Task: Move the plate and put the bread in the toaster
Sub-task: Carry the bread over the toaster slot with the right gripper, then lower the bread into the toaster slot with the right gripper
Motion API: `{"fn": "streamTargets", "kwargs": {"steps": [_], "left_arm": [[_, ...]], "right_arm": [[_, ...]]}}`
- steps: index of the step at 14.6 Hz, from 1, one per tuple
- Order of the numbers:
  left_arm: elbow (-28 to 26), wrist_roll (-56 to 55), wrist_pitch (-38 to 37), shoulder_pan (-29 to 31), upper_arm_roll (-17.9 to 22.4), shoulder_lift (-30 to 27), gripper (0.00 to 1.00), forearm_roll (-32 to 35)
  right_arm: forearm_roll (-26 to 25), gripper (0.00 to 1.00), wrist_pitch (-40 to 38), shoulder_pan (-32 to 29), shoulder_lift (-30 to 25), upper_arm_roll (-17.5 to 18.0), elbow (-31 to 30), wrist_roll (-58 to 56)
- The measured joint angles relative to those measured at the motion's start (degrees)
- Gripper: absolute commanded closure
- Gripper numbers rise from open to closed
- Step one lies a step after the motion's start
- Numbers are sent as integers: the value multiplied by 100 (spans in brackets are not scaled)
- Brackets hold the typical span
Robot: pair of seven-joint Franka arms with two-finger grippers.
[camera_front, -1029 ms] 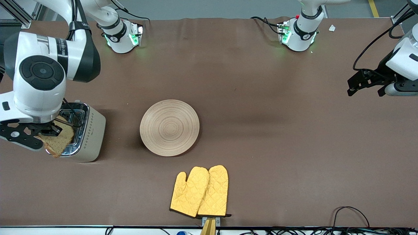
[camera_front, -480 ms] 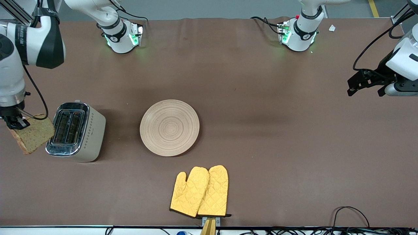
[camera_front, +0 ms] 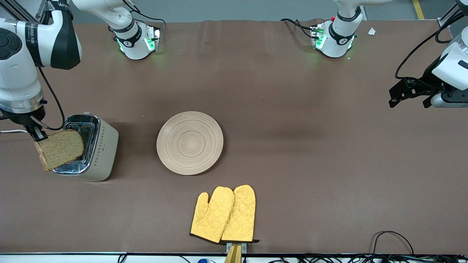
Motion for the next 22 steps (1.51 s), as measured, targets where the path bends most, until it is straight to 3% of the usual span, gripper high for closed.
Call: {"fn": "streamTargets", "kwargs": {"steps": [5,15,22], "left_arm": [[-1,0,0,0,0,0,0,0],[-1,0,0,0,0,0,0,0],[-1,0,0,0,0,0,0,0]], "right_arm": [[30,100,651,-63,-1,-65,-540,89],[-100,100,699,-333,-205,-98,-618,-25],[-278,100,1191,-526,-233,-91,-1133,-48]]}}
